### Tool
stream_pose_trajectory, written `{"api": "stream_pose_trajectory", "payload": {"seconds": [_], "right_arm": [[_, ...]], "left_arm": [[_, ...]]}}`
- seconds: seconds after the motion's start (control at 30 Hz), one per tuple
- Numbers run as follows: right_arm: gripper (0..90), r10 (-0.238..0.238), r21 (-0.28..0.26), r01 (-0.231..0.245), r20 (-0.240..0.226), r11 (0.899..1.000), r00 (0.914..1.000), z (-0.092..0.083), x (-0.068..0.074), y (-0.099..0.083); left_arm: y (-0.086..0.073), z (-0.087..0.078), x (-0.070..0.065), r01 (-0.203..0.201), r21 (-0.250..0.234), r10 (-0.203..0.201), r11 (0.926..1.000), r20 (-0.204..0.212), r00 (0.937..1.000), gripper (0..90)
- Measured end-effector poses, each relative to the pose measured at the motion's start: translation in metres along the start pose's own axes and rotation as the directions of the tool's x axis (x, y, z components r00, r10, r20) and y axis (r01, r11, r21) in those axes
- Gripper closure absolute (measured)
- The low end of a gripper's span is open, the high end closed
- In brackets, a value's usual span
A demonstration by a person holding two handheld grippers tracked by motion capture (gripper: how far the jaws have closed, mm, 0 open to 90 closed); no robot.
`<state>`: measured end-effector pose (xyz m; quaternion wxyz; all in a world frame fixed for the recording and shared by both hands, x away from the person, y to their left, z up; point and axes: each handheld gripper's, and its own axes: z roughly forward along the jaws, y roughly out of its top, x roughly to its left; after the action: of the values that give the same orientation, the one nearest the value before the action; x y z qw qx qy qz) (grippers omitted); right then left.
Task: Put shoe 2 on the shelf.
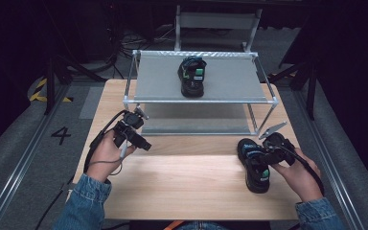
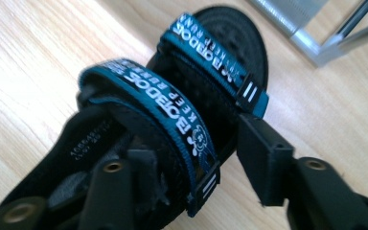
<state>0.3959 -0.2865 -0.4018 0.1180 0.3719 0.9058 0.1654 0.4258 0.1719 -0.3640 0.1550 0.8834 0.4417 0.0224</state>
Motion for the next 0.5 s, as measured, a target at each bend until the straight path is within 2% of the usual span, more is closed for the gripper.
{"api": "stream_pose_trajectory", "payload": {"seconds": [0.1,0.13,0.2,0.23,0.33,0.37,0.47,0.5], "right_arm": [[68.8,-0.01,-0.012,0.01,0.003,1.0,0.9999,-0.007,0.001,0.002],[69.9,-0.007,-0.014,0.007,0.0,1.0,1.0,-0.008,0.001,0.003],[71.3,0.003,-0.009,-0.003,-0.012,1.0,0.9999,-0.008,0.001,0.005],[71.8,0.006,-0.011,-0.006,-0.012,1.0,0.9999,-0.008,0.001,0.005],[72.1,0.009,-0.022,-0.009,-0.016,1.0,0.9998,-0.011,0.001,0.007],[72.0,0.005,-0.028,-0.006,-0.032,1.0,0.9995,-0.014,0.001,0.009],[71.7,0.001,-0.035,-0.002,-0.035,0.999,0.9994,-0.018,0.001,0.011],[71.6,0.002,-0.04,-0.003,-0.041,0.999,0.9991,-0.025,0.0,0.016]], "left_arm": [[-0.005,-0.002,0.003,0.013,-0.007,-0.013,0.9999,-0.001,0.9999,26.4],[-0.005,-0.002,0.003,0.013,-0.007,-0.013,0.9999,-0.001,0.9999,26.4],[-0.006,-0.004,0.006,0.012,-0.009,-0.012,0.9999,-0.005,0.9999,26.4],[-0.008,-0.004,0.007,0.026,-0.013,-0.026,0.9996,-0.004,0.9997,26.4],[-0.01,-0.005,0.008,0.035,-0.018,-0.035,0.9992,-0.007,0.9994,26.5],[-0.011,-0.005,0.01,0.032,-0.018,-0.032,0.9993,-0.009,0.9994,26.5],[-0.013,-0.006,0.012,0.032,-0.015,-0.032,0.9994,-0.007,0.9995,26.5],[-0.014,-0.006,0.012,0.038,-0.021,-0.038,0.9991,-0.012,0.9992,26.5]]}}
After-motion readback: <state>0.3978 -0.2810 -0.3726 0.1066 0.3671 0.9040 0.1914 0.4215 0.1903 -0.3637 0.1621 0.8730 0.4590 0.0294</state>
